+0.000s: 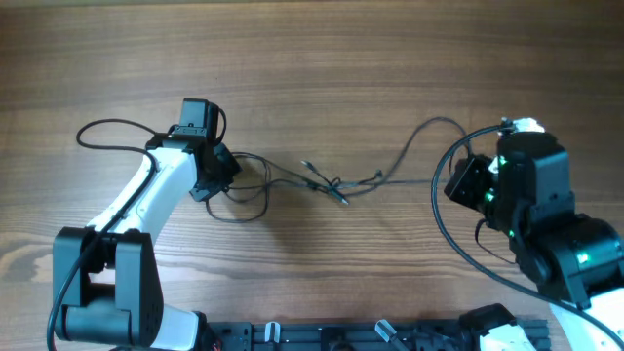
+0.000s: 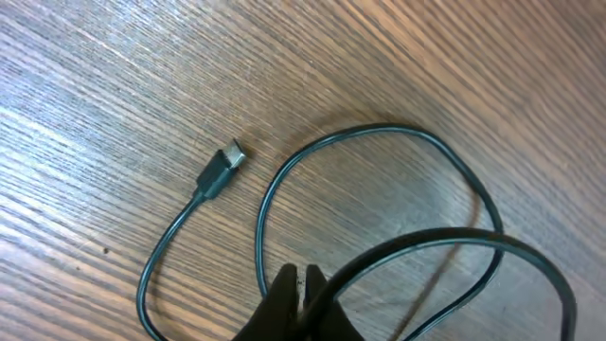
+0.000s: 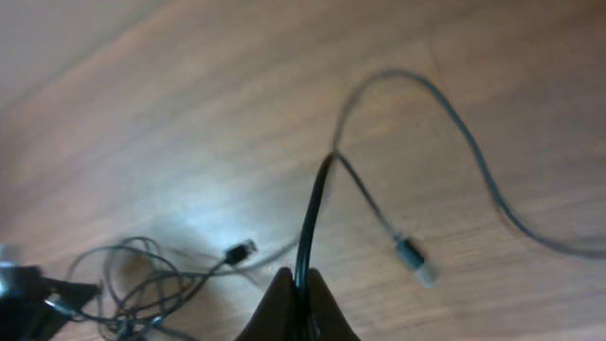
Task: Untangle cables
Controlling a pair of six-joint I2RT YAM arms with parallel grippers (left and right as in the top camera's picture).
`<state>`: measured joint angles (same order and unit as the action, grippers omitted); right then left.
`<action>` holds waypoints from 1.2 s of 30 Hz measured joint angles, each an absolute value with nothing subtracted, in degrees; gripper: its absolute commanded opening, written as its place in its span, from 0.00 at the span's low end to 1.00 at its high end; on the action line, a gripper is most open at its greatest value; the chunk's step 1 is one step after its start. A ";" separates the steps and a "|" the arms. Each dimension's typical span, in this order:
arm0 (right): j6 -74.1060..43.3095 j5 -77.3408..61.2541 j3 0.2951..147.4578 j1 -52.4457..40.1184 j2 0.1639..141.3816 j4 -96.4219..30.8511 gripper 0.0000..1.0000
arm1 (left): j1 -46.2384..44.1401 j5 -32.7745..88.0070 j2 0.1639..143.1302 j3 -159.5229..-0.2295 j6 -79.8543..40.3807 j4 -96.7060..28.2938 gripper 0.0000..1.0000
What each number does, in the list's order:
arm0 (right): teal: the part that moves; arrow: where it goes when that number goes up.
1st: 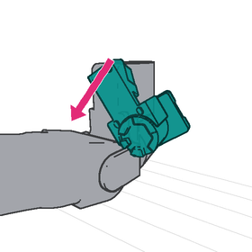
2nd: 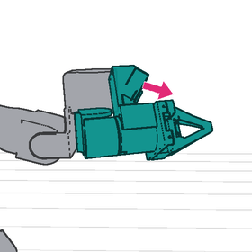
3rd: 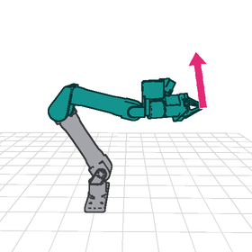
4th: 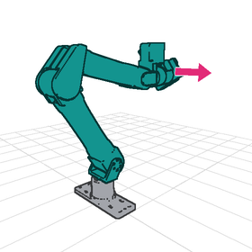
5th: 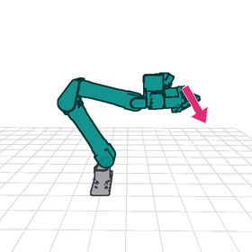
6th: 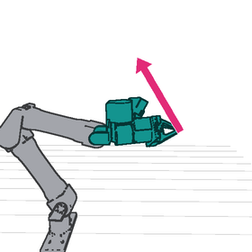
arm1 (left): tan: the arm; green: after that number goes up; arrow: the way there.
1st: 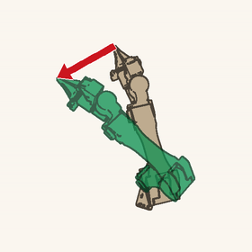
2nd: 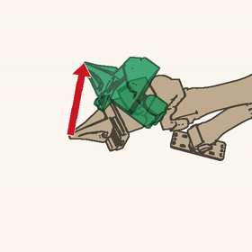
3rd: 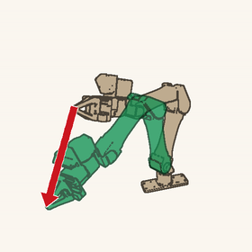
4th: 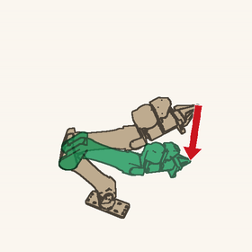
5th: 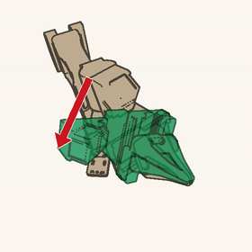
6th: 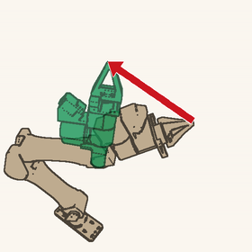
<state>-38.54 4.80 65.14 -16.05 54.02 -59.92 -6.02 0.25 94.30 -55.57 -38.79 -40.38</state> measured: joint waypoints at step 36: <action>-38.83 -33.61 65.95 -34.87 108.73 -25.65 0.54 | -5.08 -0.12 92.18 -55.22 -35.75 -39.00 0.16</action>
<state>-38.83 -33.61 65.95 -34.87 108.73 -25.65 -5.08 -0.12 92.18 -55.22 -35.75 -39.00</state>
